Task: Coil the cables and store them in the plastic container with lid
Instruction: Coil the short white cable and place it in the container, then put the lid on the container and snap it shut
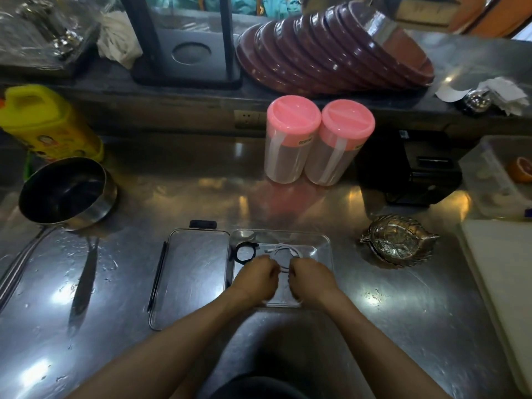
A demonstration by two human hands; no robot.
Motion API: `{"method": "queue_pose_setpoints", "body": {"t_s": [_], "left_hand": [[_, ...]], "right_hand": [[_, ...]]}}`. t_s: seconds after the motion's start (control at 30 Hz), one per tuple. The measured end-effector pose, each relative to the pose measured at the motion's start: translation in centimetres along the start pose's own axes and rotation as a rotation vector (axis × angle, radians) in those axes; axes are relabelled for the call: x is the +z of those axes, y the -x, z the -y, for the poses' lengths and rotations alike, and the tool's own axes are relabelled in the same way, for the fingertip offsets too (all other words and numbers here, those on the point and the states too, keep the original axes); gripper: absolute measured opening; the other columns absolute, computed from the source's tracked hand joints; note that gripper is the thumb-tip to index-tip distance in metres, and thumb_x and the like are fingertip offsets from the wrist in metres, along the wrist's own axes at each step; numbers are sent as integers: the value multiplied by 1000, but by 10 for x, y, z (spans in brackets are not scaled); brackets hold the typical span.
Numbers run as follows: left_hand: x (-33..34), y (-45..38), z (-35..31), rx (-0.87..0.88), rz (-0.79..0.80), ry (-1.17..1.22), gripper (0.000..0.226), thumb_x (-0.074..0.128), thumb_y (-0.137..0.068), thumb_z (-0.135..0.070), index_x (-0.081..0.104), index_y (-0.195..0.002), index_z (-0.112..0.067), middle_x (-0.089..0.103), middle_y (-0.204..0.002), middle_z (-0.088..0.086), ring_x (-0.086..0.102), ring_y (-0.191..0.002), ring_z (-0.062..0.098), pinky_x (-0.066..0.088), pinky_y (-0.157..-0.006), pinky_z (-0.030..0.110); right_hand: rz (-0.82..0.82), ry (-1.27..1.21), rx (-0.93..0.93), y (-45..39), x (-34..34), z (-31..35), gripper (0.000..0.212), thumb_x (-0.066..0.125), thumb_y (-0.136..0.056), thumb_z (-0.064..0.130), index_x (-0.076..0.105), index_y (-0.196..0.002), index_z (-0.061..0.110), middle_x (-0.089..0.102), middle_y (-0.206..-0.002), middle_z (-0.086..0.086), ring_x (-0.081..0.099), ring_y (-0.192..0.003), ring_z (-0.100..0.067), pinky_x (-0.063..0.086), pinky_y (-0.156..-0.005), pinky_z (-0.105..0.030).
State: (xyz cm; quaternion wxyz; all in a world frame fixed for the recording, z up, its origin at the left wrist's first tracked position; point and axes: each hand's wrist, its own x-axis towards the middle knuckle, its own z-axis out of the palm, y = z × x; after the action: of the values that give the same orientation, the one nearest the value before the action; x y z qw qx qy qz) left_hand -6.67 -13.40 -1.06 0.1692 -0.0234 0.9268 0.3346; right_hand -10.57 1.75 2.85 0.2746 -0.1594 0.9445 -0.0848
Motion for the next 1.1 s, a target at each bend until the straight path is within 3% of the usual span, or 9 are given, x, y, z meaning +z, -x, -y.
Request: {"method": "queue_pose_setpoints", "body": {"t_s": [0.1,0.2,0.37,0.5,0.63,0.73,0.87,0.97,1.1], "left_hand": [[-14,4,12,-44,-169,-5,10,52,-91,-13,61,-93,-15,62,-105,6,63,-89,27,55,-76,41],[-25,3,20,-78,-127,-42,27,58,-86,-6,58,-113,-8,58,-124,11,61,-101,31,53,-81,40],[-32,-6,21,-104,20,-116,36,63,-89,-10,54,-123,-3,52,-133,16,59,-110,34,51,-90,41],[-36,-12,17,-147,136,-260,46,64,-91,-13,51,-134,-3,52,-137,16,58,-118,34,50,-94,41],[-46,-10,5,-155,219,-351,33,58,-93,-8,60,-126,-5,62,-125,15,62,-113,32,52,-90,40],[-57,-1,5,-127,35,-200,18,53,-96,-18,67,-107,-16,71,-109,7,68,-98,27,52,-76,36],[-86,31,34,-248,-433,179,14,54,-99,-30,66,-106,-32,70,-94,-10,63,-81,8,48,-68,28],[-99,57,85,-489,-603,273,25,57,-96,-33,57,-121,-27,66,-107,-1,64,-93,19,48,-80,35],[-100,88,145,-733,-549,128,63,67,-90,-48,52,-136,-8,58,-131,21,56,-121,41,49,-94,48]], "right_hand": [[42,-154,-16,-9,-1,16,25,48,-95,12,60,-74,19,69,-86,-7,63,-82,-27,39,-66,-30],[72,-231,-57,-24,7,29,34,49,-94,6,51,-63,21,65,-77,-9,62,-76,-28,36,-64,-29],[142,-263,2,-35,23,42,14,47,-99,13,61,-95,12,65,-95,-9,62,-80,-21,47,-71,-32],[159,-285,17,-36,24,48,31,48,-100,13,63,-126,4,69,-124,-15,66,-109,-31,52,-90,-37],[171,-355,-28,-36,23,51,36,46,-101,16,62,-133,12,69,-130,-11,66,-115,-28,52,-91,-37],[188,-317,-19,-36,22,50,29,48,-99,16,65,-122,12,71,-118,-9,67,-108,-28,49,-80,-33],[70,-229,-1,-38,10,53,32,45,-93,10,48,-63,18,53,-64,1,55,-67,-22,47,-66,-36],[-13,-278,-16,-35,-3,62,31,43,-94,16,52,-64,15,61,-65,-7,56,-64,-25,45,-62,-39],[-169,-361,-139,-27,-13,88,23,49,-98,26,62,-81,20,70,-80,-5,64,-75,-27,50,-66,-42]]}}
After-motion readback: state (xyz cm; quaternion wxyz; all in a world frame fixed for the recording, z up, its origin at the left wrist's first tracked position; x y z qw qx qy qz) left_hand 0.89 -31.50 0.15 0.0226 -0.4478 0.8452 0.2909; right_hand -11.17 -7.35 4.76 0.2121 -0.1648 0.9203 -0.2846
